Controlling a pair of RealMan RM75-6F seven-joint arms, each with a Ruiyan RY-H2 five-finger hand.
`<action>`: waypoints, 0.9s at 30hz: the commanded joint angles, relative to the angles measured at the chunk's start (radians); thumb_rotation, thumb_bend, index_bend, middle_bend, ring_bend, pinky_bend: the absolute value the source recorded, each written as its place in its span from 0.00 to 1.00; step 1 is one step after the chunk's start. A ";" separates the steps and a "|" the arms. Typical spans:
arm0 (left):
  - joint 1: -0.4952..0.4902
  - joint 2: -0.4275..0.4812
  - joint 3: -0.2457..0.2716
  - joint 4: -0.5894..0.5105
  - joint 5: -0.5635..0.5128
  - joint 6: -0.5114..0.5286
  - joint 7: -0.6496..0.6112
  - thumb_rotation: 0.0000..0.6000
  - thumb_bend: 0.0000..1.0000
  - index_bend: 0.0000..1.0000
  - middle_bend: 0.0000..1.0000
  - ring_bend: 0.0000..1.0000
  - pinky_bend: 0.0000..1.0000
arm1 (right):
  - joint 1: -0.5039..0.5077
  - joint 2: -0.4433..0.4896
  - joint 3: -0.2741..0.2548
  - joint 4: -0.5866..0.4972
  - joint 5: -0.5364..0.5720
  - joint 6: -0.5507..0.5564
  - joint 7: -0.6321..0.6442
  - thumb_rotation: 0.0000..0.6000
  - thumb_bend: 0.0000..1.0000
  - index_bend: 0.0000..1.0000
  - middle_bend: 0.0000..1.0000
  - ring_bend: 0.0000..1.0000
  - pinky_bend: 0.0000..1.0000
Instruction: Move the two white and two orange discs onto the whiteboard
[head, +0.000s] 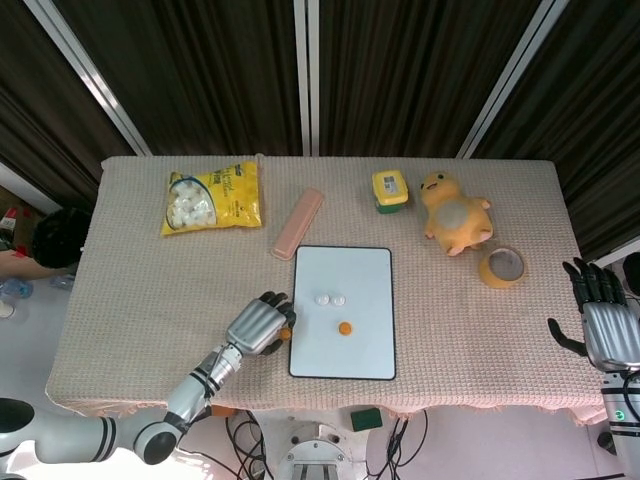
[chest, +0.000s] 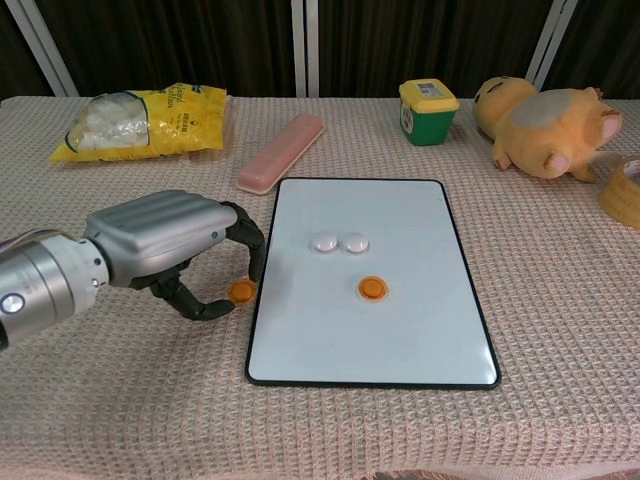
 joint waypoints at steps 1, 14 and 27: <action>-0.043 -0.010 -0.034 -0.030 -0.023 -0.030 0.055 1.00 0.30 0.51 0.32 0.18 0.24 | 0.000 -0.001 -0.002 0.002 0.000 -0.002 0.002 0.99 0.32 0.00 0.00 0.00 0.00; -0.190 -0.160 -0.127 0.052 -0.181 -0.114 0.173 1.00 0.30 0.51 0.32 0.18 0.22 | -0.003 0.005 -0.002 0.009 0.001 -0.002 0.013 0.99 0.32 0.00 0.00 0.00 0.00; -0.240 -0.193 -0.126 0.120 -0.211 -0.105 0.180 1.00 0.30 0.52 0.32 0.18 0.22 | -0.006 0.014 0.001 0.009 -0.001 0.006 0.023 1.00 0.32 0.00 0.00 0.00 0.00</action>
